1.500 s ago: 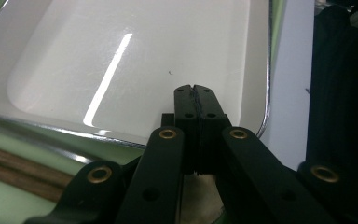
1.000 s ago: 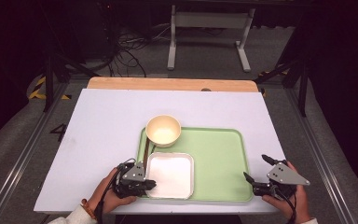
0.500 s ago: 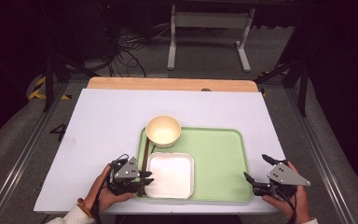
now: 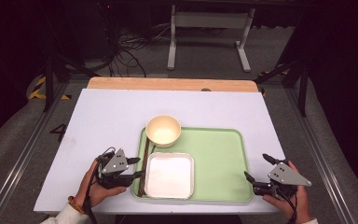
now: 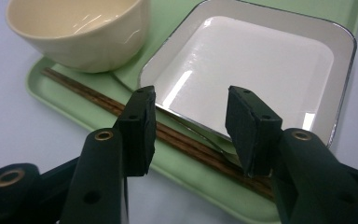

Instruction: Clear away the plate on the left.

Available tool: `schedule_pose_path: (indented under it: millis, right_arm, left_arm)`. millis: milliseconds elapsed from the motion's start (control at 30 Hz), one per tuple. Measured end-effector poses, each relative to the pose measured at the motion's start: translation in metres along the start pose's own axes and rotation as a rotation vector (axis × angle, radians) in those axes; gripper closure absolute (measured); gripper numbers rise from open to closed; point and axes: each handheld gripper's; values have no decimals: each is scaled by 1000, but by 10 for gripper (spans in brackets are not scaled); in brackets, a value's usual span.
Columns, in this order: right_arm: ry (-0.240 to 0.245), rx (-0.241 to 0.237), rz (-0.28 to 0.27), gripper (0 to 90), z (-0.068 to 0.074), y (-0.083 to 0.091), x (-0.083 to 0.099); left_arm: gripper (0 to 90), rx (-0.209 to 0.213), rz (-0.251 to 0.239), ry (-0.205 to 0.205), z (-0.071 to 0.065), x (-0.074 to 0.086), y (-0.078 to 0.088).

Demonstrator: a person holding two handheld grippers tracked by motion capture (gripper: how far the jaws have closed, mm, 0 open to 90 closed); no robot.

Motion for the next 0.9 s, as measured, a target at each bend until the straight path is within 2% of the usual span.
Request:
schedule_pose_path:
  millis: [167,233,333,400,433,600,700,900]
  right_arm:
    - [-7,8,-6,146,-1,2,0]
    - [-7,9,-6,146,-2,2,0]
    - [-2,12,-14,146,-1,2,0]
    - [-5,14,-24,145,-2,3,0]
    - [-4,16,-23,144,-3,3,0]
    - [-19,35,-20,137,-8,4,2]
    - [-34,44,-23,135,-12,5,3]
    - [-45,51,-24,131,-16,4,5]
  left_arm:
    - [445,-61,10,15,7,6,9]
    - [407,-70,9,21,8,8,11]
    - [375,-131,30,13,14,12,16]
    - [345,-139,25,28,20,17,20]
    - [337,-159,35,24,22,20,22]
    - [288,-184,36,54,31,33,30]
    - [265,-195,21,77,36,39,36]
    - [228,-210,28,101,41,54,42]
Point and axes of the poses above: each handheld gripper's, and its own axes: y roughly backward along the jaws, x roughly out of its underside, z roughly to its left, and after that the axes turned 6 degrees about z, right-handed
